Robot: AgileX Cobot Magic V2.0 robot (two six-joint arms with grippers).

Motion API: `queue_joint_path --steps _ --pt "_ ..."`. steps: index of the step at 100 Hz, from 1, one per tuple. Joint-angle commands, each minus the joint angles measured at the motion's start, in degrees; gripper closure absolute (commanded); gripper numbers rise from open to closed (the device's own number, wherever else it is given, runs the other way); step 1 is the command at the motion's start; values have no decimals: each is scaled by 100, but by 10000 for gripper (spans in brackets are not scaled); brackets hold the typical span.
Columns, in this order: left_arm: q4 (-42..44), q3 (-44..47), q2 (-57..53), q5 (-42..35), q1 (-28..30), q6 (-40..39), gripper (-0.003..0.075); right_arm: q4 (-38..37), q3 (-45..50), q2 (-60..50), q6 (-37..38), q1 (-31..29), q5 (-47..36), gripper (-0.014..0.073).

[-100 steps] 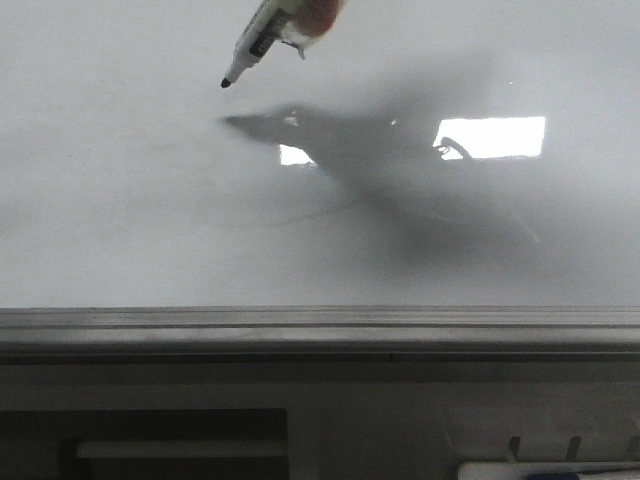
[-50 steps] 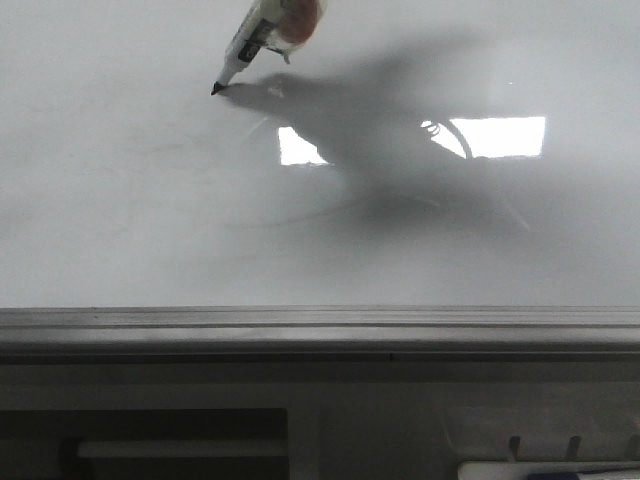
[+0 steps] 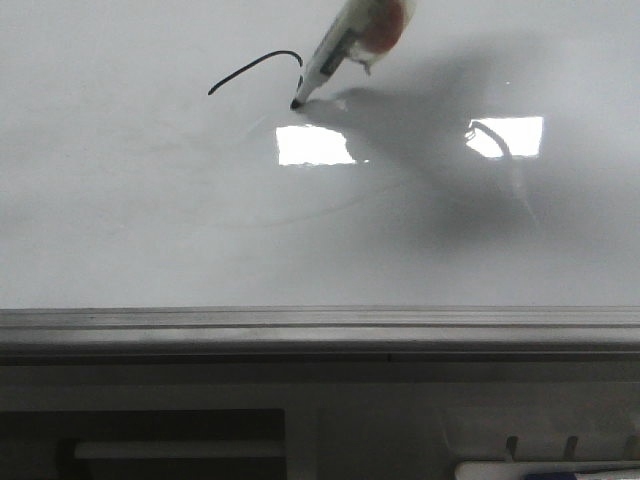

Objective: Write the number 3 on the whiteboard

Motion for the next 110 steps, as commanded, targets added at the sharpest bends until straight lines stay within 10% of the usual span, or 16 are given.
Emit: queue_joint_path --steps 1,110 --pt "-90 -150 -4 -342 -4 -58 314 60 -91 53 -32 161 -302 634" --pt "-76 -150 -4 -273 -43 -58 314 28 -40 128 167 1160 -238 634"
